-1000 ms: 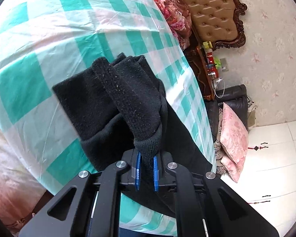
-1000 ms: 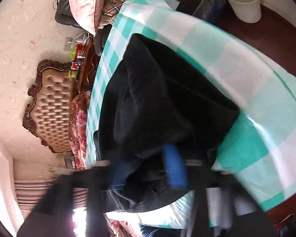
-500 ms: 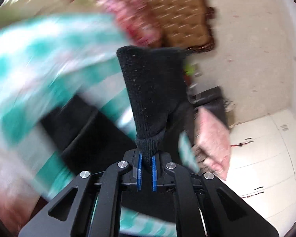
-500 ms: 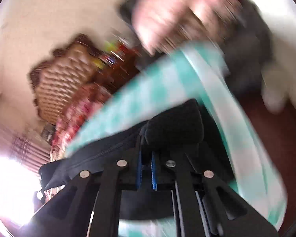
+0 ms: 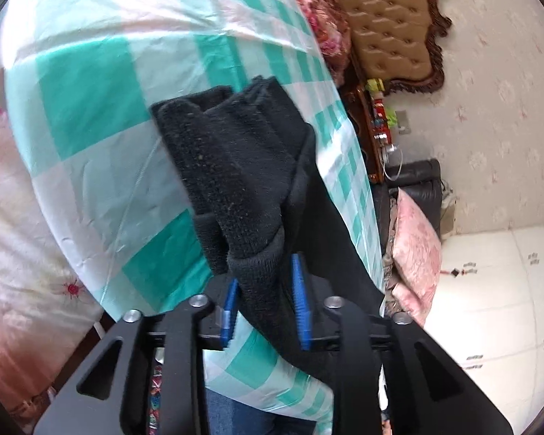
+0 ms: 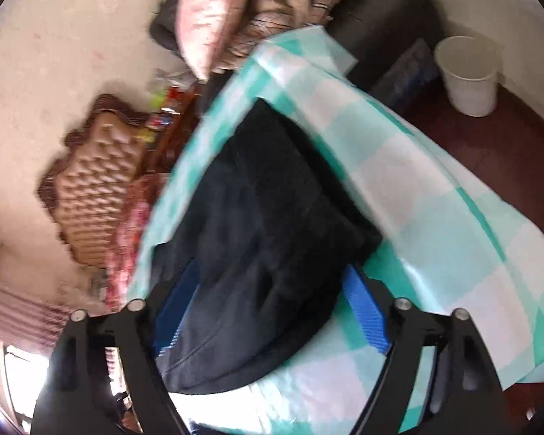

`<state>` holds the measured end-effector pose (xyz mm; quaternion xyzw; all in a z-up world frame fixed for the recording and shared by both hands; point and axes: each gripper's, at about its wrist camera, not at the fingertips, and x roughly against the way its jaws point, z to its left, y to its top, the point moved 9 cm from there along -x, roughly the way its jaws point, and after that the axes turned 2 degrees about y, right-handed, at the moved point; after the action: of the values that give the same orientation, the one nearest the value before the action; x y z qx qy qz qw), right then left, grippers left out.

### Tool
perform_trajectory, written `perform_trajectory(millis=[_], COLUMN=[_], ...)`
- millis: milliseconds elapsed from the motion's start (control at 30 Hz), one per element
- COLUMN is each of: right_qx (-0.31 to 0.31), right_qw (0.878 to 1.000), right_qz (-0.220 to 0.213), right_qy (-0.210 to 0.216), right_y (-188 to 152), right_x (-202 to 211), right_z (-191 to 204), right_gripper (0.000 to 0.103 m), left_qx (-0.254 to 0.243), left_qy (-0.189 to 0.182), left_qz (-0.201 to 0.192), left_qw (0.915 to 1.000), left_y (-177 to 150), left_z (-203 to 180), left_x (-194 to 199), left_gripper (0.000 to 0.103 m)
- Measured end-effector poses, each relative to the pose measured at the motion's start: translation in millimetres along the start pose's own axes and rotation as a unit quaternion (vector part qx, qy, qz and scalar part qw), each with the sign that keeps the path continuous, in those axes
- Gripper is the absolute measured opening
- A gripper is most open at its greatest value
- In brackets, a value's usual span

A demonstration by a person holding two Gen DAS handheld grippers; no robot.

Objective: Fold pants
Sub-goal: 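Lift both gripped leg cuffs up off the sheet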

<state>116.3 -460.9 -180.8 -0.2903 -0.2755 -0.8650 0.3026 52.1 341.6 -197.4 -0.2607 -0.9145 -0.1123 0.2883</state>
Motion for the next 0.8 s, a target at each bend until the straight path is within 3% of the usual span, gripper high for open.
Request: perform_trajectory(millis=[67,167,267,400,467,533,633,700,800], right_qx=[0.016,0.035,0.042,0.040,0.049,0.042,0.038,0.051,0.054], right_qw=[0.999,0.999,0.998,0.999,0.998,0.997,0.998,0.996,0.996], right_qz=[-0.012,-0.016,-0.022,-0.037,-0.032,-0.010,-0.016,-0.013,-0.013], right_qy=[-0.026,-0.026,-0.033,-0.006,-0.028,-0.059,-0.052,-0.065,-0.073], right_y=[-2,-5,-1,-4,-11,-19,-20,-20,-21], right_x=[1,2,5,30,29,8,7,6,4], right_z=[0,2,12,26,17,-2,-6,-2,-2], right_gripper=[0.039,0.024,0.020,0.018,0.017,0.018,0.018,0.018,0.018], left_qx=[0.007,0.011,-0.006,-0.055,-0.090,-0.068,-0.021,-0.066,-0.149], left_qy=[-0.001,-0.009,0.006,-0.003,0.013,0.036,0.054,0.049,0.021], left_qz=[-0.008,-0.015,-0.009,-0.052,-0.066,-0.046,-0.007,-0.021,-0.064], left_qw=[0.9999,0.9998,0.9999,0.9971,0.9937,0.9960,0.9983,0.9964,0.9865], left_y=[0,8,18,31,37,42,43,48,50], left_z=[2,4,-6,-41,-50,-35,-7,-32,-87], left_x=[0,-1,-8,18,21,5,-14,-3,22], left_gripper=[0.024,0.023,0.016,0.015,0.015,0.015,0.015,0.015,0.015])
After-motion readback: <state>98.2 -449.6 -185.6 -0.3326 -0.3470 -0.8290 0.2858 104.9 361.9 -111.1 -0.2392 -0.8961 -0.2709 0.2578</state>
